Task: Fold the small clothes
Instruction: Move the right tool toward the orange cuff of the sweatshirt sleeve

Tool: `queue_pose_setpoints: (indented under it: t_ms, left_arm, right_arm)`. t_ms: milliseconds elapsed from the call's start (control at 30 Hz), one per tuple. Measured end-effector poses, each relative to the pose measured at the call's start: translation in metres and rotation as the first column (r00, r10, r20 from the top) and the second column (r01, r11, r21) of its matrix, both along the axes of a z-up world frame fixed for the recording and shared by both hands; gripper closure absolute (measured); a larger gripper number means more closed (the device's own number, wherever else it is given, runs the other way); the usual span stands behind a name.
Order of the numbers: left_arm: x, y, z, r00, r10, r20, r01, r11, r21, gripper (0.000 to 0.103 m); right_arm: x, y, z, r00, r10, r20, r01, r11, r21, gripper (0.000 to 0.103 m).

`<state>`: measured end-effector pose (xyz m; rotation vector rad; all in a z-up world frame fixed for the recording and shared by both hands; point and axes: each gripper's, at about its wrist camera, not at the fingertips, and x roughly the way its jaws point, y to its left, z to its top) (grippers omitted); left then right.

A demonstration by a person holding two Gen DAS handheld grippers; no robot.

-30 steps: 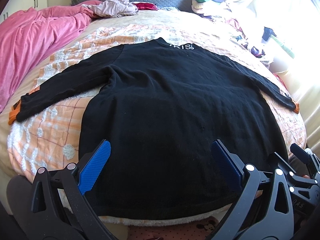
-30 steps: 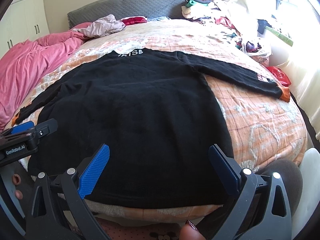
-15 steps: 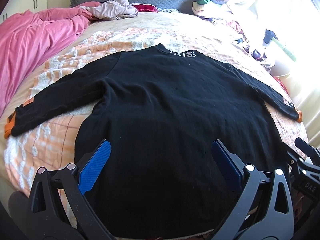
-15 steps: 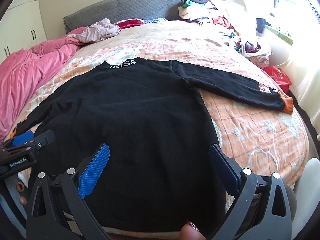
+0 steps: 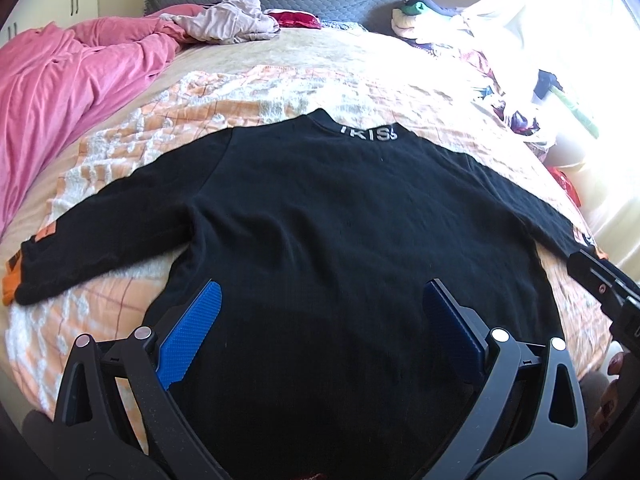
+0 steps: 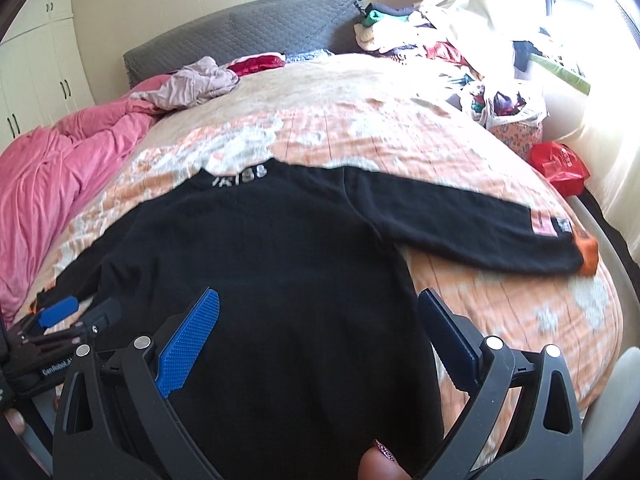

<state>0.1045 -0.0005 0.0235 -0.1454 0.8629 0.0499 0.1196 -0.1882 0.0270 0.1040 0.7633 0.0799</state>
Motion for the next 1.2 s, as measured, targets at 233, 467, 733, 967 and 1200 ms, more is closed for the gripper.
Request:
queue_pose_setpoints:
  t_ms: [233,467,733,967,1200]
  left_arm:
    - [0.023,0.004,0.01,1.0,0.024,0.007,-0.024,1.0,0.004,0.008]
    - [0.047,0.007,0.015,0.999,0.037,0.007,-0.037,0.999,0.007,0.008]
    - [0.078,0.003,0.013,0.999,0.037,-0.007,-0.037,0.999,0.015,0.008]
    - [0.098,-0.007,0.002,0.999,-0.006,-0.034,0.007,1.0,0.021,0.008]
    - [0.113,-0.02,-0.01,0.998,-0.034,-0.054,0.034,0.999,0.012,0.008]
  right_arm:
    - [0.032,0.0,0.018,1.0,-0.001,0.025,0.001,1.0,0.014,0.004]
    - [0.065,-0.009,0.031,0.999,-0.022,0.044,0.02,0.999,0.031,0.004]
    - [0.089,-0.045,0.034,0.988,-0.136,0.067,0.131,0.989,0.074,0.004]
    - [0.096,-0.088,0.018,0.967,-0.247,0.053,0.242,0.966,0.09,0.004]
    - [0.096,-0.141,-0.006,0.925,-0.379,0.01,0.376,0.921,0.106,0.004]
